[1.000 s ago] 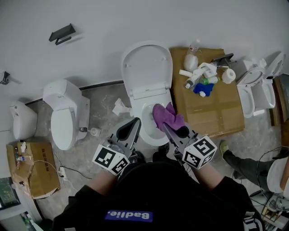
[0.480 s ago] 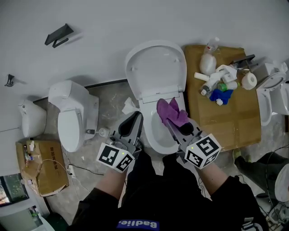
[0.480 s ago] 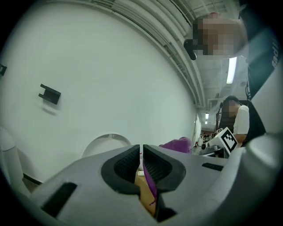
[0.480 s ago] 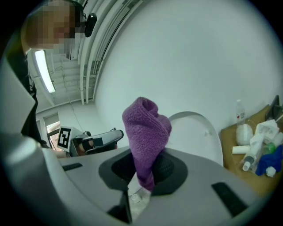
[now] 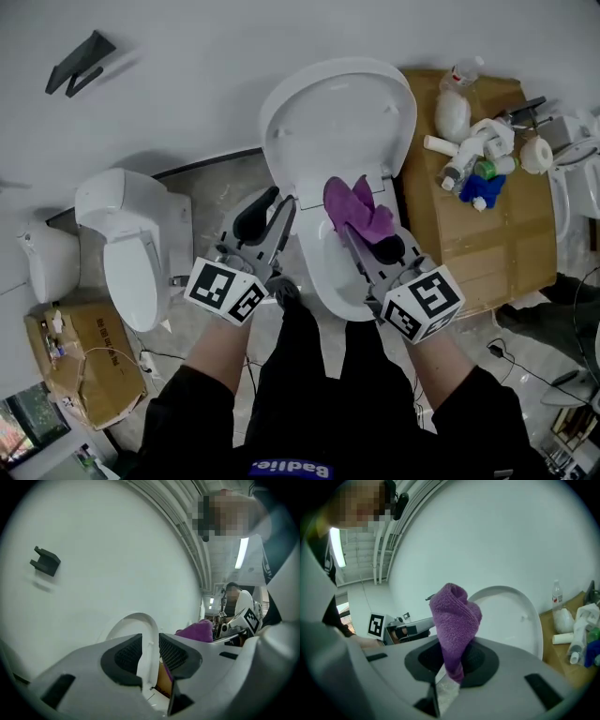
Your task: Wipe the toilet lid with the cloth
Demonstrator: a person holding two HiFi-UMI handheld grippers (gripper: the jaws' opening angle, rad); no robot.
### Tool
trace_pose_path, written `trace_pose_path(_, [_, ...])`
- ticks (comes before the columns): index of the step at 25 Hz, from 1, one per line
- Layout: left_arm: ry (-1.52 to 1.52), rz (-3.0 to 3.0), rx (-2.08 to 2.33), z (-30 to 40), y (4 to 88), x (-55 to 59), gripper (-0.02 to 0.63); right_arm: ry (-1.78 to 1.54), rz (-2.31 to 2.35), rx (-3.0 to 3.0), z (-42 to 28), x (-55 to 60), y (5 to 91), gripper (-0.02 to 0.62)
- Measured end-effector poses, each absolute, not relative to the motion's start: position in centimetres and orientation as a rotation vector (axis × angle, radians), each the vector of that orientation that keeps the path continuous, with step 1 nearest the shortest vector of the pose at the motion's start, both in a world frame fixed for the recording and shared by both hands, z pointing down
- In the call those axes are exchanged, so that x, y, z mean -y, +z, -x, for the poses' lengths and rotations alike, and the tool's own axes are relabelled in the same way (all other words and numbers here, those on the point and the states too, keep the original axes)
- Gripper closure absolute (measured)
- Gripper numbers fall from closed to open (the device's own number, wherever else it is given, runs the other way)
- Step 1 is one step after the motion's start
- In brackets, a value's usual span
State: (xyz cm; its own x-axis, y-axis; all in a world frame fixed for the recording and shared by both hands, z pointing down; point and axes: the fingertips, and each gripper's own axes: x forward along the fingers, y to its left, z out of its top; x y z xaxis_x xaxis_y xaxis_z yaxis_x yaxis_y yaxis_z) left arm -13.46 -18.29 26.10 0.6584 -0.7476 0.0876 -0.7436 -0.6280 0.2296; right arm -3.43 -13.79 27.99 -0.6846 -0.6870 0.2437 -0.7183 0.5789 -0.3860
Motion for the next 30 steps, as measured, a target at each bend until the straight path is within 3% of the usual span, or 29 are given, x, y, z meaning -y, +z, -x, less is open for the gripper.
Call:
trace_pose_path(5, [0.027, -2.684, 1.151, 15.9, 27.6, 23.7, 0.426, 0.677, -1.294, 2.686, 5.2, 18.1, 29.4, 0.529])
trace_pose_path(11, [0.138, -2.737, 1.102, 17.1, 30.2, 29.8, 0.379, 0.604, -1.354, 2.644, 6.5, 23.0, 30.7, 0.529])
trace_pose_path(30, [0.197, -2.869, 0.836, 16.2, 31.7, 34.6, 0.374, 0.442, -1.394, 2.706, 11.0, 32.4, 30.9, 0.529])
